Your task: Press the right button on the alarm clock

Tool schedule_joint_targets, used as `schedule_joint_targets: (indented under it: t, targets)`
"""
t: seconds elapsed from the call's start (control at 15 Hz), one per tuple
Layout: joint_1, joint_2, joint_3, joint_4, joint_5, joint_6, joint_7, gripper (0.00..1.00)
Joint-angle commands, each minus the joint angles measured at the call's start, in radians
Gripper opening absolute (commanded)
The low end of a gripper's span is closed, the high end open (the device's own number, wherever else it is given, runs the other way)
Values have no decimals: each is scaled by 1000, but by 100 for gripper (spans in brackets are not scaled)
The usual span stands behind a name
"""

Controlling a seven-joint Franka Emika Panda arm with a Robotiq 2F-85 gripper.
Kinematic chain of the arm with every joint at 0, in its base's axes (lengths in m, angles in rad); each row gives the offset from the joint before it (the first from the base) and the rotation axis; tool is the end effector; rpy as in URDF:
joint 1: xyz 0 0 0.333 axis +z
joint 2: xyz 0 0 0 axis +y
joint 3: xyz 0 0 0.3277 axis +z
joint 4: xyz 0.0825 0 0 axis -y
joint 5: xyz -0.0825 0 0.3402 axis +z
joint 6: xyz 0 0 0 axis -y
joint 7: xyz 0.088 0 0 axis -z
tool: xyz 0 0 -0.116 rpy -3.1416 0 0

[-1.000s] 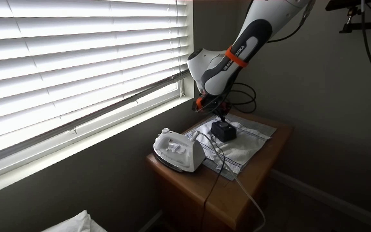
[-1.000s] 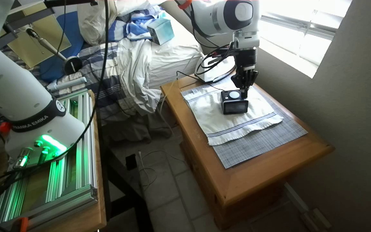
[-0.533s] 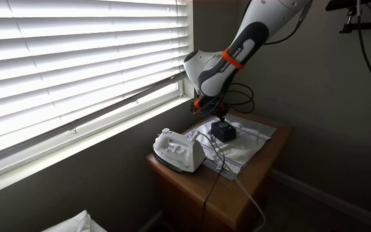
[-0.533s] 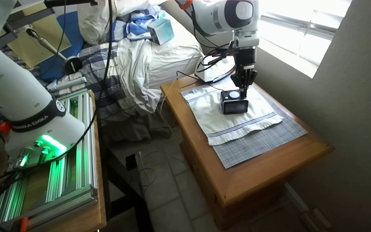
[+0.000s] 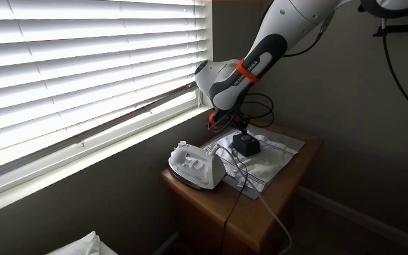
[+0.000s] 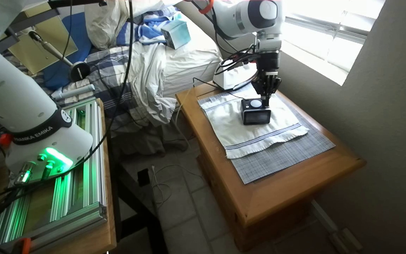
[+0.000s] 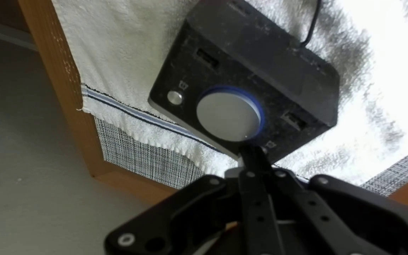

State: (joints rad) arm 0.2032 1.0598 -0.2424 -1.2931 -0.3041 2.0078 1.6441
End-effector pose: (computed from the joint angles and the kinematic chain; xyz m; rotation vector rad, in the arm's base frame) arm 0.6775 -0.0101 0.1211 1.9527 -1.6763 0.1631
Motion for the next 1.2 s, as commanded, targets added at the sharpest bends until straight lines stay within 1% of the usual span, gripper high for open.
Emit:
schedule_joint_targets:
  t: [0.0,0.27,0.53,0.6,0.73,1.13]
  targets:
    - [2,123,-17,107,-10,8,82,0]
    - [-20,133,5,135,8,27,52,0]
    - [-24,97,11,104,10,30,33,0]
    - [-13,84,-2,89,0,13,46,0]
    - [-14,58,1,60,4,12,42,0]
    - [1,-52,-5,-80,5,35,78,0]
